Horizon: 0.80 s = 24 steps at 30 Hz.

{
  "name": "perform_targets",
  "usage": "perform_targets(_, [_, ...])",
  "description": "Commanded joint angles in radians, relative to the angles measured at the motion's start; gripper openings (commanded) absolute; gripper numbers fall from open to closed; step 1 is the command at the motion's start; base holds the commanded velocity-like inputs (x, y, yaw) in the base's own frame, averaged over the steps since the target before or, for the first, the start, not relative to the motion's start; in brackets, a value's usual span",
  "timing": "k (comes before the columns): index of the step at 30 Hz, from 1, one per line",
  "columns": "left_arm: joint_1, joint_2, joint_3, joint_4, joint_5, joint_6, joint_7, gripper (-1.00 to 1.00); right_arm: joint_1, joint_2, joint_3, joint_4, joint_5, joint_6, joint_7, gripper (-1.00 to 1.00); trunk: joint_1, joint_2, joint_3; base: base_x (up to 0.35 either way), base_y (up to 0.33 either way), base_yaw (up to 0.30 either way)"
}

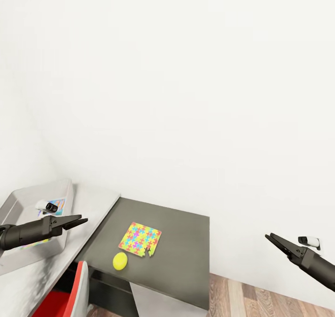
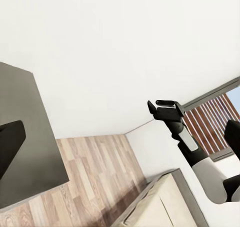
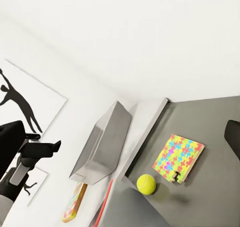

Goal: Put all the toys in the child's room - the three board games (two on the bed and one on the table), the two jigsaw puzzles on the table, and the tennis ball on the table - inside the toy box on the table in the child's room.

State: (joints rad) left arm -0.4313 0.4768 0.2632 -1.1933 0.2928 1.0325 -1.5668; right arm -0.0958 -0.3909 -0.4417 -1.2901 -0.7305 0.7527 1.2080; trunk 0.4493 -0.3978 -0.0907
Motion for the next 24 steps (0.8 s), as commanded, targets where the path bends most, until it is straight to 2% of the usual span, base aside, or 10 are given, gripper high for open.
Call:
perform_targets(1, [-0.001, 0.000, 0.000, 0.000, -0.001, 0.011, -0.004, 1.00, -0.001, 0.000, 0.000, 0.000, -0.004, 0.008, 0.000, 1.00, 0.001, -0.002, -0.002, 0.021, 0.006, 0.000])
perform_targets(24, [-0.001, -0.002, -0.002, 0.000, -0.002, 0.010, -0.004, 1.00, -0.001, 0.000, -0.003, 0.023, -0.004, 0.009, -0.001, 1.00, 0.001, -0.002, -0.002, 0.003, 0.001, 0.000])
